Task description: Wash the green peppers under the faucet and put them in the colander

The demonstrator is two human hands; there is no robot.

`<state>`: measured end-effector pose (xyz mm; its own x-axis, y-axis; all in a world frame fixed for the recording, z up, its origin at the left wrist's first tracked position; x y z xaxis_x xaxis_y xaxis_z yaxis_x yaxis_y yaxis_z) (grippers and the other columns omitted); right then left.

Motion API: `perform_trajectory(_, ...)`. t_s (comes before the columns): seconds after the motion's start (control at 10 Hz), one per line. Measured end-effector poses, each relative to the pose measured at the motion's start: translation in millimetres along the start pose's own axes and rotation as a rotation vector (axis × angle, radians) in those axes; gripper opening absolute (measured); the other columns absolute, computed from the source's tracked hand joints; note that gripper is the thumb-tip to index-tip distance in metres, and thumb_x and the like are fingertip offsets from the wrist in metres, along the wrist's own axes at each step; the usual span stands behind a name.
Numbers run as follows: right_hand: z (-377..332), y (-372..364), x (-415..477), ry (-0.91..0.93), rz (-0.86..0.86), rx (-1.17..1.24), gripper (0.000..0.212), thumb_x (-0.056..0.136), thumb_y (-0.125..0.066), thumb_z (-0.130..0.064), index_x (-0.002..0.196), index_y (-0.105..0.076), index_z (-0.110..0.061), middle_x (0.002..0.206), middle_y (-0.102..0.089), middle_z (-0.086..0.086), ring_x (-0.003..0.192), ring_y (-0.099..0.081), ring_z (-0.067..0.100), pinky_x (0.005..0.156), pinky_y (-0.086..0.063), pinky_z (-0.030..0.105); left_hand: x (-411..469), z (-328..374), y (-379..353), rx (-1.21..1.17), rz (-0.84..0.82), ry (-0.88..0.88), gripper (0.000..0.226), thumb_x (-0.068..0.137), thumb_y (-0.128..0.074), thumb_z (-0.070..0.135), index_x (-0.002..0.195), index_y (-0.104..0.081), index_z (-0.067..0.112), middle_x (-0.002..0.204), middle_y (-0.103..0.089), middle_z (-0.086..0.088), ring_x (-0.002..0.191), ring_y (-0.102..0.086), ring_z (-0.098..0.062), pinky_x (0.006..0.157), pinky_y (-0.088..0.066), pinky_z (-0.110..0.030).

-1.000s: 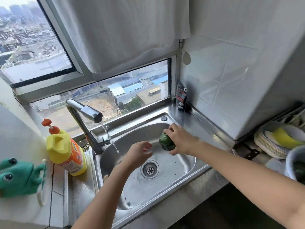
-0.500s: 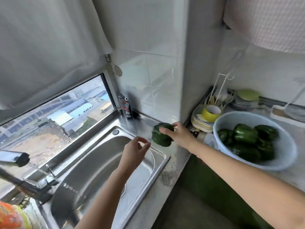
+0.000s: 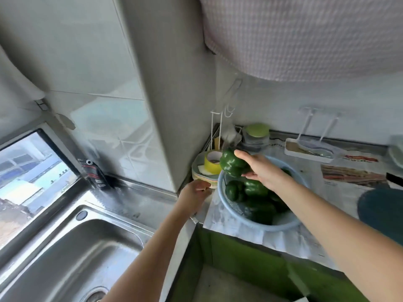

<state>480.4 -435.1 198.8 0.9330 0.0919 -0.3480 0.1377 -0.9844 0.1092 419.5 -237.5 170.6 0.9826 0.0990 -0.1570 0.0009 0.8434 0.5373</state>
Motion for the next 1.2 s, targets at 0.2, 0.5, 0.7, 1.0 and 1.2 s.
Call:
perform_trajectory(0.2,3.9,62.6,44.2,0.046,0.113,-0.056,0.043,0.076,-0.076,-0.037,0.109,-0.063,-0.014,0.110,-0.069,0.005,0.095,-0.065,0.018,0.076,-0.054,0.030,27.4,4.8,-64.5,0.115,-0.164,0.062,0.033,0.091,-0.059,0.024,0.124,-0.060,0.023,0.130,-0.058,-0.009,0.086,-0.058,-0.014,0.059,-0.041,-0.006)
perform_trajectory(0.5,8.2,48.9,79.4,0.251,0.068,-0.719,0.068,0.060,-0.086,-0.017,0.118,-0.050,-0.017,0.120,-0.052,0.003,0.102,-0.050,0.019,0.081,-0.040,0.029,41.4,-7.8,-76.9,0.219,-0.213,0.105,0.038,0.093,-0.056,0.021,0.131,-0.057,0.021,0.139,-0.053,-0.003,0.122,-0.053,-0.020,0.098,-0.039,-0.025)
perform_trajectory(0.7,20.4,20.7,90.2,0.318,-0.095,-1.150,0.068,0.087,-0.065,-0.024,0.147,-0.032,-0.027,0.158,-0.019,0.010,0.138,-0.034,0.031,0.103,-0.041,0.037,40.8,-10.0,-80.4,0.219,-0.262,0.102,0.035,0.093,-0.056,0.016,0.127,-0.061,0.016,0.149,-0.040,0.003,0.136,-0.039,-0.015,0.114,-0.022,-0.027)
perform_trajectory(1.0,36.8,-1.1,83.5,0.137,-0.302,-1.275,0.073,0.099,-0.040,-0.023,0.150,0.011,-0.035,0.159,0.019,0.004,0.138,-0.033,0.036,0.072,-0.043,0.027,38.4,-9.7,-83.5,0.232,-0.280,0.064,0.033,0.093,-0.056,0.016,0.125,-0.062,0.018,0.153,-0.033,0.003,0.139,-0.036,-0.017,0.115,-0.020,-0.030)
perform_trajectory(1.2,36.7,13.2,65.3,0.106,-0.319,-1.159,0.076,0.097,-0.047,-0.027,0.152,0.005,-0.028,0.159,-0.016,0.013,0.117,-0.053,0.026,0.094,-0.047,0.035,37.3,-1.7,-75.0,0.240,-0.253,0.059,0.030,0.093,-0.055,0.013,0.121,-0.065,0.015,0.140,-0.052,0.001,0.124,-0.052,-0.017,0.097,-0.035,-0.018)
Point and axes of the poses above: each hand's wrist, its own x-axis towards the middle knuckle, its own y-axis out of the back of the hand, z = x × y, the point moved 10 cm from there along x, towards the middle knuckle
